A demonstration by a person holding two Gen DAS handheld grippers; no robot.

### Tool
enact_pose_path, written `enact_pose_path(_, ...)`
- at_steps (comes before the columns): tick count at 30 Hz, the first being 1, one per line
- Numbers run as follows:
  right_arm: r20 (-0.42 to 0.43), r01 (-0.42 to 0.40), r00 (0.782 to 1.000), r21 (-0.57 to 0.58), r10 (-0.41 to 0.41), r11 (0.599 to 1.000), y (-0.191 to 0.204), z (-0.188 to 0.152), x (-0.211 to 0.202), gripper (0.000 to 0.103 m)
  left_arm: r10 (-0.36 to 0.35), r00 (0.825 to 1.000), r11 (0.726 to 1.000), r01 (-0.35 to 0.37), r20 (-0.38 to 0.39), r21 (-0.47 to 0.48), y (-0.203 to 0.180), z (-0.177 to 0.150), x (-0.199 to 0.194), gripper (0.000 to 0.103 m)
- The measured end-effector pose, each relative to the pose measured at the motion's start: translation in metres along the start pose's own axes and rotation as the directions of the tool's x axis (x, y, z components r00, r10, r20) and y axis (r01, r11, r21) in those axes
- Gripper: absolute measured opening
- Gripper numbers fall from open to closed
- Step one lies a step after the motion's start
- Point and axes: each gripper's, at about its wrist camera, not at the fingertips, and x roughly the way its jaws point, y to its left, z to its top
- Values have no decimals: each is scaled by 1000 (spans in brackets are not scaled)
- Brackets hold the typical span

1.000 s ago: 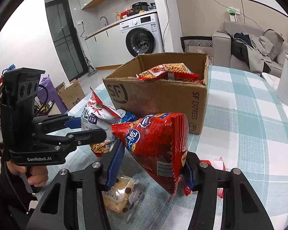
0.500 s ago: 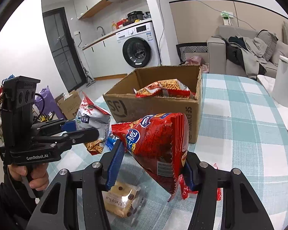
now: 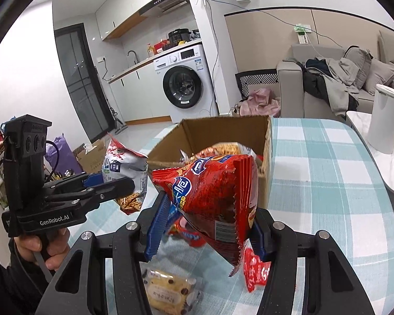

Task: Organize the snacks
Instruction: 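Lift noodle bag with left tool while right tool carries chip bag over box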

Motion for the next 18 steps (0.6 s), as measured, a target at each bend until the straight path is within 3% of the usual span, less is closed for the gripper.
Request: enact_pose_path(18, 16, 13, 1000, 37, -14, 999, -3, 46, 15, 55, 34, 999, 999, -33, 42, -30, 9, 48, 12, 45)
